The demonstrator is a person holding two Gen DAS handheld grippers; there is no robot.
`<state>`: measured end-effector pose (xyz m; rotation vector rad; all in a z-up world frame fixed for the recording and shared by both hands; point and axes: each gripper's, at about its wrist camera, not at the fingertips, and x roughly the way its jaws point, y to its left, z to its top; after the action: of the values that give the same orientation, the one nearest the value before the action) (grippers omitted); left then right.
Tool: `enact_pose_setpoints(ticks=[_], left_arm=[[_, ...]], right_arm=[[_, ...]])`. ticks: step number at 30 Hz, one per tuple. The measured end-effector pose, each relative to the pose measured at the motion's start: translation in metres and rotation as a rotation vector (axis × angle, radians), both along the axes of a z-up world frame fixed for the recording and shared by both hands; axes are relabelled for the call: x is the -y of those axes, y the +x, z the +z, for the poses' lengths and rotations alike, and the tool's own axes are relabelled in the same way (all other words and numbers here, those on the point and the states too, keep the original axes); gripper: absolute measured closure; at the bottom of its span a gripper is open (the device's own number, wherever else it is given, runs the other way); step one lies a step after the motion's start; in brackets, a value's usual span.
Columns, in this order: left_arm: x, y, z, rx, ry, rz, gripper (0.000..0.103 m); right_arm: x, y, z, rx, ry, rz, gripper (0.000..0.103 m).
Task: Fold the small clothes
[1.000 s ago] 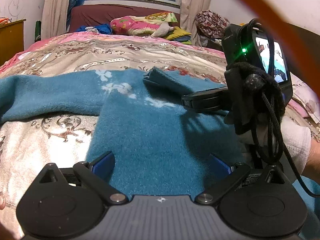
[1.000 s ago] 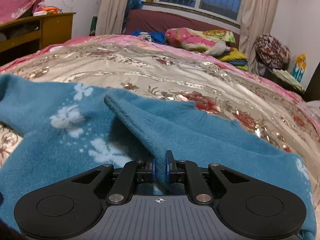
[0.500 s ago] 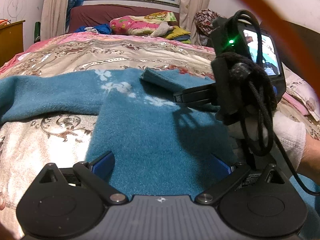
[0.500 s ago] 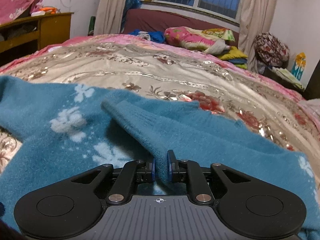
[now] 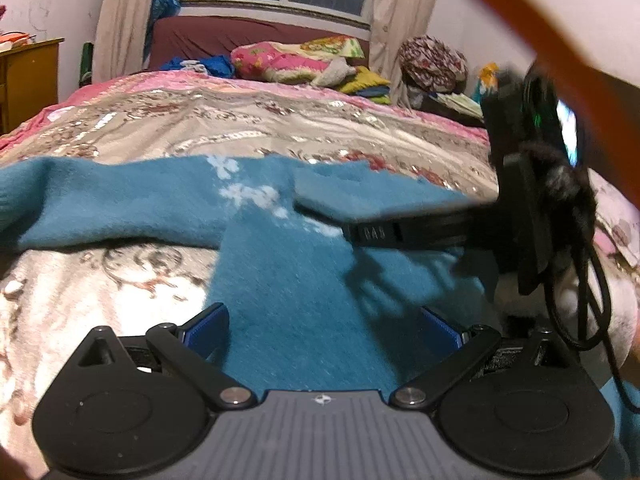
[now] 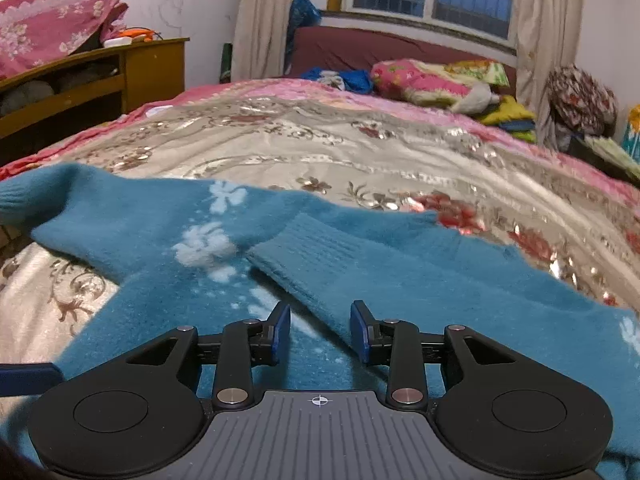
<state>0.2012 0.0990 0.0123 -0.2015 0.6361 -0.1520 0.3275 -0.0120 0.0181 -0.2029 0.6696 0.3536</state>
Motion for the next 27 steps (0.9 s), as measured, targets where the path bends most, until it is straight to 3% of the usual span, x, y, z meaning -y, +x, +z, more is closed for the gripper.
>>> enact_pose_setpoints(ticks=[3, 10, 14, 20, 27], left_arm=[[-0.015, 0.001, 0.006, 0.024, 0.004, 0.048, 0.0], [-0.078, 0.009, 0.005, 0.017, -0.03, 0.283, 0.0], [-0.105, 0.001, 0.003, 0.025, 0.009, 0.403, 0.0], [-0.134, -0.009, 0.002, 0.067, 0.153, 0.562, 0.0], [-0.142, -0.015, 0.003, 0.16, 0.397, 0.636, 0.0]], right_arm=[[0.004, 0.003, 0.001, -0.027, 0.025, -0.005, 0.068], [0.007, -0.009, 0.009, -0.032, 0.068, 0.016, 0.068], [-0.001, -0.016, 0.014, -0.033, 0.108, 0.044, 0.068], [-0.027, -0.024, 0.02, -0.034, 0.137, 0.107, 0.068], [-0.048, -0.034, 0.016, -0.073, 0.168, 0.156, 0.068]])
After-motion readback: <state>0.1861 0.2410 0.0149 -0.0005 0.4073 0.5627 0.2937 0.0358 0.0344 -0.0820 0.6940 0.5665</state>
